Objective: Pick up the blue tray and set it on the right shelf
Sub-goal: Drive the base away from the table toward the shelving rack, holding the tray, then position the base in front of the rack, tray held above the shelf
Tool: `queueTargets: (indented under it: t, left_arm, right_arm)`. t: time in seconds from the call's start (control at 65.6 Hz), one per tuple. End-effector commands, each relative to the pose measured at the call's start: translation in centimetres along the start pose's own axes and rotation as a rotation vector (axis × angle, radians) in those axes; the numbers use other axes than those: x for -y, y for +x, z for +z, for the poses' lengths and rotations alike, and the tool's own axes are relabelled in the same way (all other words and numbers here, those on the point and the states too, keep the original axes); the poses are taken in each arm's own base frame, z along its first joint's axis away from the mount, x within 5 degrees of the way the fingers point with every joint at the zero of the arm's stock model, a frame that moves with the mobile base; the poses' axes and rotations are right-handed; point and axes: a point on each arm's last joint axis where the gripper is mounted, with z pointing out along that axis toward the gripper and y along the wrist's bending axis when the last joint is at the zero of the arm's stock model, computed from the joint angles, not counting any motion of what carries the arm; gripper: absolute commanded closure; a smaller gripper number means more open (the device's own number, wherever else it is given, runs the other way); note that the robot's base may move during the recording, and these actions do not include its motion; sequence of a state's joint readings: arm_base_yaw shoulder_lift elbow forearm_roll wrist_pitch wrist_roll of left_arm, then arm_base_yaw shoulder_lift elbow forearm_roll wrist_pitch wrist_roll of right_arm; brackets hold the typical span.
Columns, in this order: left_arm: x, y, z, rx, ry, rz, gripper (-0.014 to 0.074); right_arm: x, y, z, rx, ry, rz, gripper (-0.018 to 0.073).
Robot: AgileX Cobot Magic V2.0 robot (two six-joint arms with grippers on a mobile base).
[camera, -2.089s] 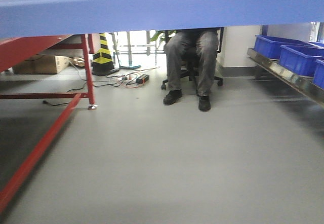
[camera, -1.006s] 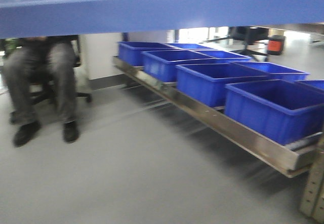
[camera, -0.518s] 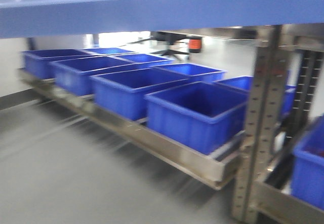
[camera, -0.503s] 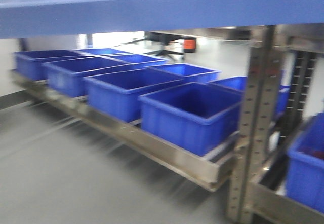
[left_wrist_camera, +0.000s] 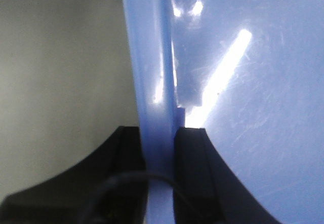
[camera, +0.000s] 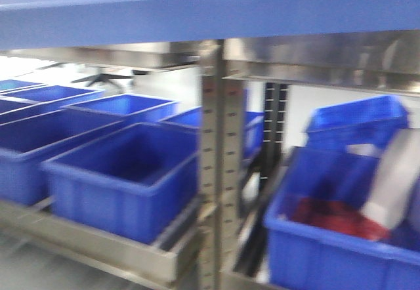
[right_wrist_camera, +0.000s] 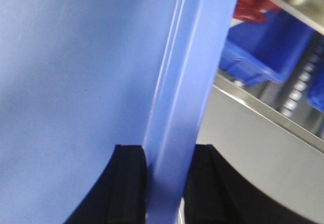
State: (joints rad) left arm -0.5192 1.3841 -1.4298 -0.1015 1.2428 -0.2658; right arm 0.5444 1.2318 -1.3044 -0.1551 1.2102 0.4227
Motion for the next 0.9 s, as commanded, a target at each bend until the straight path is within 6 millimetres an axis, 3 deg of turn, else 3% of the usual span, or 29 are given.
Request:
queueTargets:
  t: [0.0,0.884]
  left_arm:
    - [0.63,1.11,-1.76,-0.051,0.037,0.041,0.0635]
    - [0.63,1.11,-1.76,-0.051,0.037,0.041,0.0635]
  right_arm:
    - [-0.04,-0.76,-1.62,0.122,-0.036,-0.033,0.0503]
    - [-0.05,-0.77,-1.58,0.121,-0.035,-0.033,0.0503]
